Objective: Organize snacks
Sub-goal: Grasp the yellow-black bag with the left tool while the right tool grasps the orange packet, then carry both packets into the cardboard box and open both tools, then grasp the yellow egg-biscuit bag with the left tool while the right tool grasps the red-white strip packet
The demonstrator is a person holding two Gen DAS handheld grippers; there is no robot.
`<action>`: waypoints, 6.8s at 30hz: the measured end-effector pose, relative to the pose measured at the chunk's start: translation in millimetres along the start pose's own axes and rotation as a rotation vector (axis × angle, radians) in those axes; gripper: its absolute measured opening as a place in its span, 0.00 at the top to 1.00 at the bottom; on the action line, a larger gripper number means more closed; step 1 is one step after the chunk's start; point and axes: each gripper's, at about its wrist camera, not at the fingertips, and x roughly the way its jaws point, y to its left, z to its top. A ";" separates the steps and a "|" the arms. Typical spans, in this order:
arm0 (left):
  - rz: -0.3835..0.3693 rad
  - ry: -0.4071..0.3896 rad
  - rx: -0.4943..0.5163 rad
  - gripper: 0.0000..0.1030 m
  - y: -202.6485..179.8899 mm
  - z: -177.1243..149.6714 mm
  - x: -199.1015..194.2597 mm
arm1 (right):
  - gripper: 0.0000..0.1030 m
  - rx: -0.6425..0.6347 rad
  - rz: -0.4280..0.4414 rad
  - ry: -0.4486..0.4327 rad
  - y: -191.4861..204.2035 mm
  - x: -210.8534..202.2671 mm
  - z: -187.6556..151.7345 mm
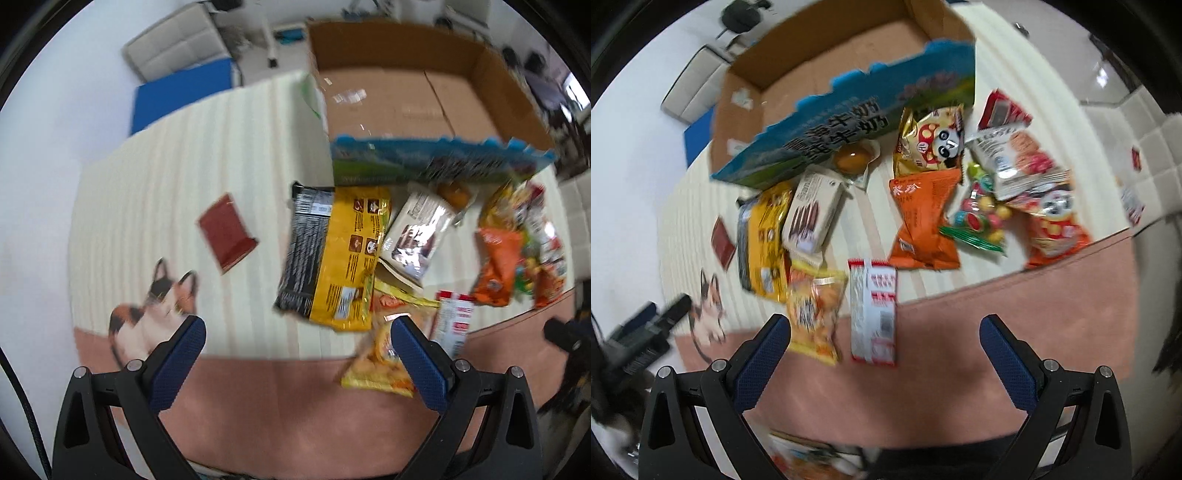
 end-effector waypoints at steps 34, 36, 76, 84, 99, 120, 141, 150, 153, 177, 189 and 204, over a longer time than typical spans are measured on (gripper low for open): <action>-0.125 0.186 0.019 0.12 6.3 47.1 138.4 | 0.09 0.112 -0.227 0.101 8.0 131.3 67.8; -0.109 0.189 -0.007 0.12 2.9 44.1 136.4 | 0.11 0.118 -0.244 0.105 7.7 139.3 67.9; -0.106 0.110 -0.207 0.14 58.2 -19.6 69.0 | 0.57 -0.088 -0.246 0.079 -15.1 124.1 7.8; -0.145 0.013 -0.263 0.14 57.9 -35.9 -17.3 | 0.57 -0.166 -0.101 0.028 -12.9 45.8 -4.8; -0.248 -0.129 -0.214 0.14 -14.8 122.7 -102.0 | 0.57 -0.205 0.050 -0.084 26.6 -64.4 113.2; -0.236 0.112 -0.148 0.14 -90.2 296.9 45.0 | 0.57 -0.212 -0.084 0.024 22.6 73.4 285.1; -0.274 0.057 -0.150 0.10 -86.5 289.2 15.6 | 0.08 -0.333 -0.148 0.045 41.4 68.0 269.4; -0.189 -0.191 -0.137 0.10 -59.4 245.3 -69.0 | 0.08 -0.340 -0.112 -0.070 43.2 1.5 228.0; -0.189 -0.203 -0.139 0.10 -54.7 216.6 -85.4 | 0.08 -0.327 -0.086 -0.079 38.6 -19.5 197.4; -0.084 0.255 -0.006 0.10 -73.4 -18.4 80.4 | 0.09 0.070 0.036 0.253 -55.5 108.4 -29.5; -0.150 0.263 -0.261 0.50 -13.9 -53.7 85.3 | 0.15 0.167 -0.023 0.321 -26.2 169.0 -56.4; -0.229 0.271 -0.393 0.48 22.0 -96.6 101.7 | 0.41 -0.507 -0.383 0.284 56.5 191.1 -102.3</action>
